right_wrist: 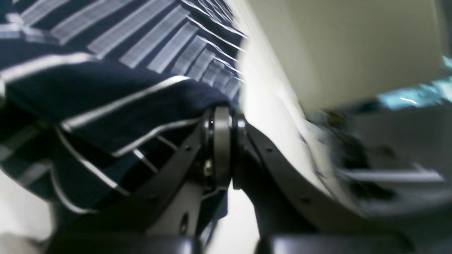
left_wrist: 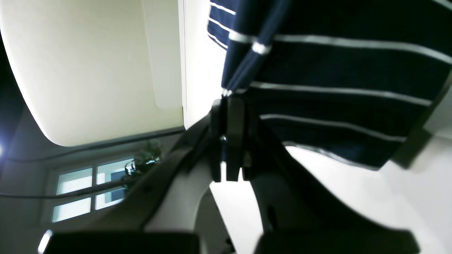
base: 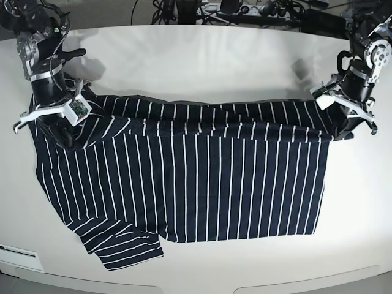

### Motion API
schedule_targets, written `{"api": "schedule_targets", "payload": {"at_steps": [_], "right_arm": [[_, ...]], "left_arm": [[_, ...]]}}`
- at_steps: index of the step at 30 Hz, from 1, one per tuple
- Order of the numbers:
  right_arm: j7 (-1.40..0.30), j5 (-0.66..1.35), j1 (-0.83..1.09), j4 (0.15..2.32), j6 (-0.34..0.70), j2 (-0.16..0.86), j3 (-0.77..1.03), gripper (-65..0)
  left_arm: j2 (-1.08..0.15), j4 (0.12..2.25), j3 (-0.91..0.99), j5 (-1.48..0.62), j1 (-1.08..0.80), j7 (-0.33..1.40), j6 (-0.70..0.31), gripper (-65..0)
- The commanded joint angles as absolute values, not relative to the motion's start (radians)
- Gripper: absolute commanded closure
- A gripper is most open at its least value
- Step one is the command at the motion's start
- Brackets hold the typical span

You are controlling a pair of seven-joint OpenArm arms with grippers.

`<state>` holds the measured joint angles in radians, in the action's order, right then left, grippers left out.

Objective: Fold the T-shirt properly
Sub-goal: 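Lift and fold the grasped shoulder edge back over the shirt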

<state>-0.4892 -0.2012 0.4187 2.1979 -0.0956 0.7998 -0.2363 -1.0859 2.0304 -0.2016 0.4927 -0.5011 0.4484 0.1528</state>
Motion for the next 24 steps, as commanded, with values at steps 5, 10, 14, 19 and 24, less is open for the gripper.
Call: {"api": "schedule_targets", "payload": {"at_steps": [5, 10, 14, 19, 24], "right_arm": [[-0.448, -0.15, 0.304, 2.131, -0.079, 0.818, -0.228, 0.0], [-0.437, -0.104, 0.201, 2.056, 0.044, 0.822, -0.228, 0.0], [-0.437, -0.026, 0.134, 2.054, 0.079, 0.834, -0.228, 0.0], [-0.441, -0.044, 0.067, 2.053, 0.046, 0.834, -0.228, 0.0], [-0.442, -0.014, 0.061, 2.052, 0.05, 0.834, -0.228, 0.0]], "left_arm": [[-1.08, 2.041, -0.19, 0.487, -0.495, 0.423, 0.175, 0.0], [-1.08, 2.041, -0.19, 0.476, -0.495, 0.402, 0.175, 0.0], [-1.08, 2.041, -0.19, 0.477, -0.495, 0.383, 0.175, 0.0], [-1.08, 2.041, -0.19, 0.476, -0.495, 0.384, 0.175, 0.0], [-1.08, 2.041, -0.19, 0.477, -0.495, 0.38, 0.175, 0.0]]}}
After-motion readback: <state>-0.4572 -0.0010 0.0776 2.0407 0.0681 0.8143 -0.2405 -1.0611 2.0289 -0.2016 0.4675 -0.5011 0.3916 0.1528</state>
